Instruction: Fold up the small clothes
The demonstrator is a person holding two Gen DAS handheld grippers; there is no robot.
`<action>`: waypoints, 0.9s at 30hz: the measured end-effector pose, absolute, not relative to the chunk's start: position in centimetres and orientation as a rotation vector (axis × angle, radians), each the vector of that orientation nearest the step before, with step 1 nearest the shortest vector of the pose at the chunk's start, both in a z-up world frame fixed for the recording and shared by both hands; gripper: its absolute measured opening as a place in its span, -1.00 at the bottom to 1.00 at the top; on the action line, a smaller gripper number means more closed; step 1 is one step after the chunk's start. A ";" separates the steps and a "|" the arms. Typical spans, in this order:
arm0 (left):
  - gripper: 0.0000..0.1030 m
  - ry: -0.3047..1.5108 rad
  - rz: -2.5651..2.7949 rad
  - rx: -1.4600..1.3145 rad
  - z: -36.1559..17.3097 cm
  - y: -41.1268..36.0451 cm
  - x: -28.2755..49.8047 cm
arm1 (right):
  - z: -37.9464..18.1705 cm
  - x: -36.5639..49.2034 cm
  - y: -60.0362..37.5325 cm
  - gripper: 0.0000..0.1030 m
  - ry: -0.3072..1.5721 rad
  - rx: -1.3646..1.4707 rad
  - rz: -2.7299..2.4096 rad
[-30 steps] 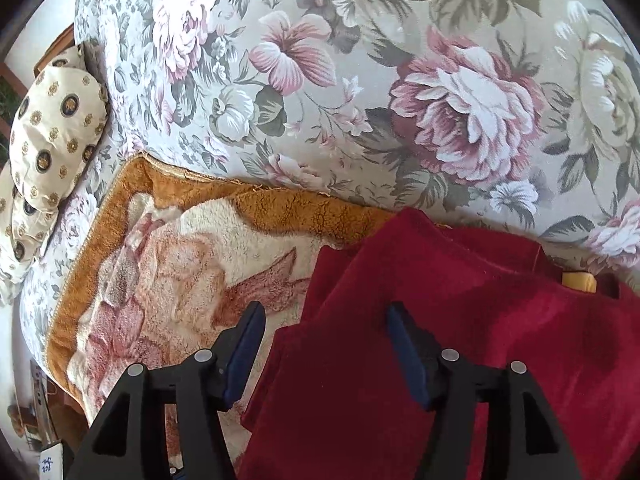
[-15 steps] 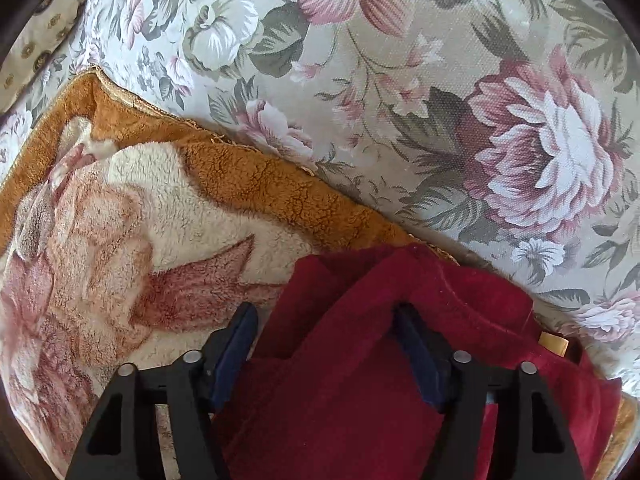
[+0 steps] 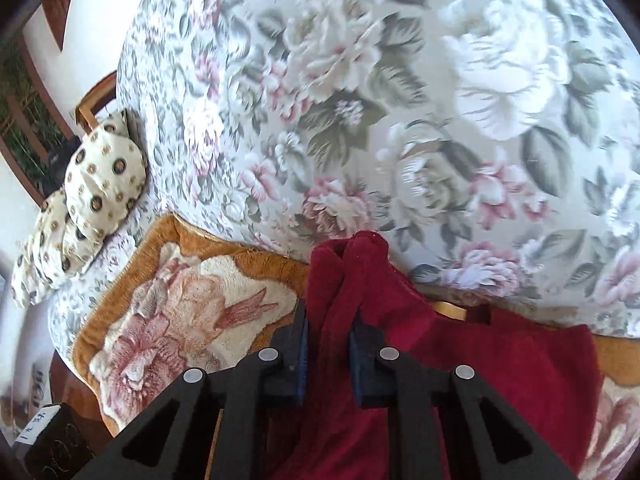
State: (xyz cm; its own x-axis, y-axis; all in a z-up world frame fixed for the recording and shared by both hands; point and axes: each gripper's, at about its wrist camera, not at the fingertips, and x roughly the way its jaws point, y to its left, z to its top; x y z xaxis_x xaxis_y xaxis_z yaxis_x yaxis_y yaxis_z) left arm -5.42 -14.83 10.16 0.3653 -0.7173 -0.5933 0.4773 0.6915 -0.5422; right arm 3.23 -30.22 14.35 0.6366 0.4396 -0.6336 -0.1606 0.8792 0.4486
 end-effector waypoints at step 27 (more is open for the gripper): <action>0.17 1.002 -0.934 -0.166 10.4 -17.7 -6.4 | 2.9 -5.2 -41.5 0.24 0.878 0.757 0.233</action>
State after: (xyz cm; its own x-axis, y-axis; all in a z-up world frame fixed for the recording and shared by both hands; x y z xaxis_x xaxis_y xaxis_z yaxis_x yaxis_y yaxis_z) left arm -6.41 -17.68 10.39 0.2014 -0.7352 -0.6472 0.5935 0.6172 -0.5165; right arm -5.15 -41.53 2.91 0.6329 0.4781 -0.6090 0.1128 0.7212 0.6835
